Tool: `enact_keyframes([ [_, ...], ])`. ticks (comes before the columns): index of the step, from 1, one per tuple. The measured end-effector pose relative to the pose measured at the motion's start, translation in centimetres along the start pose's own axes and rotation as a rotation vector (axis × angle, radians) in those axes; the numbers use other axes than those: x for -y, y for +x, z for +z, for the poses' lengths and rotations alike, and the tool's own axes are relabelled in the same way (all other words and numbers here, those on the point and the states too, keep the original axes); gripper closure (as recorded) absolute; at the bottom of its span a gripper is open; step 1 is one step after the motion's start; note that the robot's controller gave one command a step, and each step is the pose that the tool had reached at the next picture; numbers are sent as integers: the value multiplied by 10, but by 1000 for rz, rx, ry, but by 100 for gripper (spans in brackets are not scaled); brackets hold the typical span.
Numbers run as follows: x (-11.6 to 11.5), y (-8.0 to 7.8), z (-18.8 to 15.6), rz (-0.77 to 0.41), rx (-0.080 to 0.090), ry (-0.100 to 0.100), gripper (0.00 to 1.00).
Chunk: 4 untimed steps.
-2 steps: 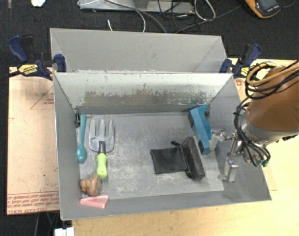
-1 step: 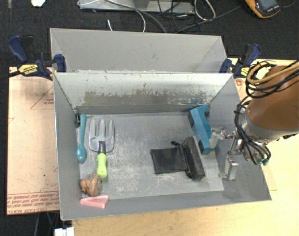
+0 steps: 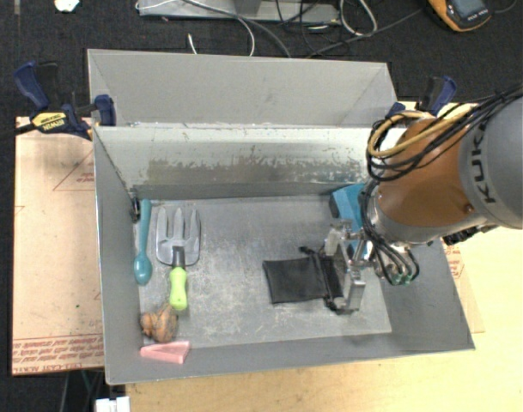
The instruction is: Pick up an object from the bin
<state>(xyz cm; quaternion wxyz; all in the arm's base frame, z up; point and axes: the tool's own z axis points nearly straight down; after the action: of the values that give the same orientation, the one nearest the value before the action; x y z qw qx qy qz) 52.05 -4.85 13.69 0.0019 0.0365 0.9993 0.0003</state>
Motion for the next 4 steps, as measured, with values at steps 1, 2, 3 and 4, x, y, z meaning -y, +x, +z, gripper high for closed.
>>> enact_keyframes([
  [1, -43, -3, 25, 0, -5, -2, 0],
  [2, -72, -17, 65, 45, -2, -3, 0],
  [3, -53, -19, 59, 102, 3, -1, 100],
  [4, -53, -19, 59, 102, 3, 0, 100],
])
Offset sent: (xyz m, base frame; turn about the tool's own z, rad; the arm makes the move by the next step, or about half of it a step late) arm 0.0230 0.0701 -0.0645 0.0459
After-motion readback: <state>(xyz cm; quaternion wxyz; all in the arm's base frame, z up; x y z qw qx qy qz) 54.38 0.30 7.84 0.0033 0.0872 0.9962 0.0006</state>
